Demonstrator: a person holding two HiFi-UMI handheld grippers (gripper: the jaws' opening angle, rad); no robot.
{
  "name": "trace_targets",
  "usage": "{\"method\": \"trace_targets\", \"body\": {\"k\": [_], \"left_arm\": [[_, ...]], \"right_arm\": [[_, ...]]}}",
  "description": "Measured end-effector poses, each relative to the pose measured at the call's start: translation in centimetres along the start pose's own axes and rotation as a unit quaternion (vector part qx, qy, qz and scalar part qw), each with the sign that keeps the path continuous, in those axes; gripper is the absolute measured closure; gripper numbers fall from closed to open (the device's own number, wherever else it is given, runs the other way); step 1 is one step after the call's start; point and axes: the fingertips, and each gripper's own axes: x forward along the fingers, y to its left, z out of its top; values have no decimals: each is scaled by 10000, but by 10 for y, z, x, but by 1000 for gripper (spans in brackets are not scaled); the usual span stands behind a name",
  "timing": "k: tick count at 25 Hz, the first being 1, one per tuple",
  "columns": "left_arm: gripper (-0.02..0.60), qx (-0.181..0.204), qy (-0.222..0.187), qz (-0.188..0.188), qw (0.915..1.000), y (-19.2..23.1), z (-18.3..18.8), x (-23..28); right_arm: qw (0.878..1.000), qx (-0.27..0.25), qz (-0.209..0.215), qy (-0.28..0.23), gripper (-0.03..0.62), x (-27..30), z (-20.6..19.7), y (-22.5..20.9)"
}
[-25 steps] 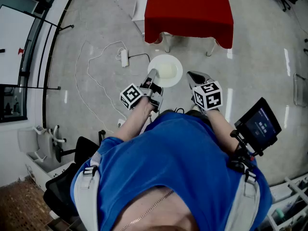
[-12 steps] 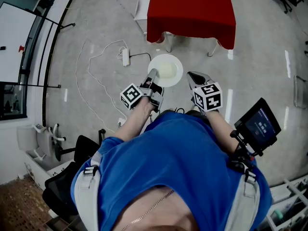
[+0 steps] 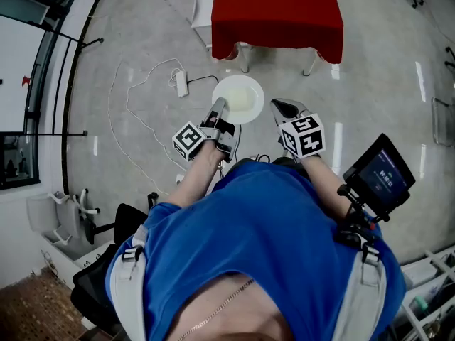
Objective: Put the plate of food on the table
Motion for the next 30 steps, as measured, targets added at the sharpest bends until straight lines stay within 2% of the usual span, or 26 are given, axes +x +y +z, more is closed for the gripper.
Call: {"method": "trace_targets", "body": {"k": [18,30], "left_arm": [[554,-79,79,-86,9999,-3,-5,0],[554,53,64,-436,9990,-25,7,22]], "right_arm": [[9998,-5,-119,-138,592,-8,-3,1],[9973,-141,-123,-705,592,-11,31,-9]]}}
